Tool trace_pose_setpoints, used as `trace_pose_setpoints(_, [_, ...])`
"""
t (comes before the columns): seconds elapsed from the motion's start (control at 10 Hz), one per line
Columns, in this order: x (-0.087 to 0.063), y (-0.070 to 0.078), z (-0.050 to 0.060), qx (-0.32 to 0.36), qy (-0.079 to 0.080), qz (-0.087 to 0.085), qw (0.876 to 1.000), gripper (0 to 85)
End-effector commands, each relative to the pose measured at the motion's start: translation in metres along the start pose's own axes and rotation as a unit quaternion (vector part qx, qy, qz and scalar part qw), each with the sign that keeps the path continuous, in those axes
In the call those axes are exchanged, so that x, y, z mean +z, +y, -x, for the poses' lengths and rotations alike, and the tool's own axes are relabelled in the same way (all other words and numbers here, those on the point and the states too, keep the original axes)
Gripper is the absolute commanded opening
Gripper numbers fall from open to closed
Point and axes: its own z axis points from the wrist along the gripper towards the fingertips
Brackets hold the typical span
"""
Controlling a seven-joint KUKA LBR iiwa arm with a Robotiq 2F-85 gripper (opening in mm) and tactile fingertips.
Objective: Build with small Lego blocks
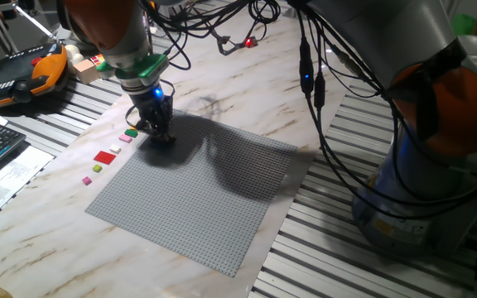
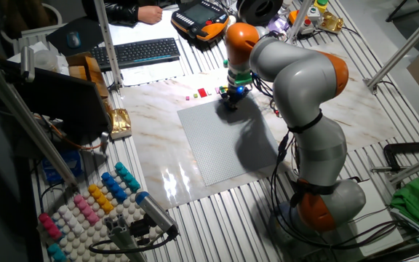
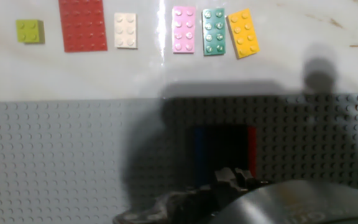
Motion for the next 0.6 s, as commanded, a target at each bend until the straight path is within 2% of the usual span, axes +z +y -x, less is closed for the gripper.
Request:
trace_pose_setpoints(0.0, [0.0018,-0.0003,0.0003,0.003,-0.002,0.000,1.000,0.7])
trace_pose_setpoints(0.5, [0.0060,0.0009,-0.0005,0.035,-0.014,-0.004,0.999,0.7])
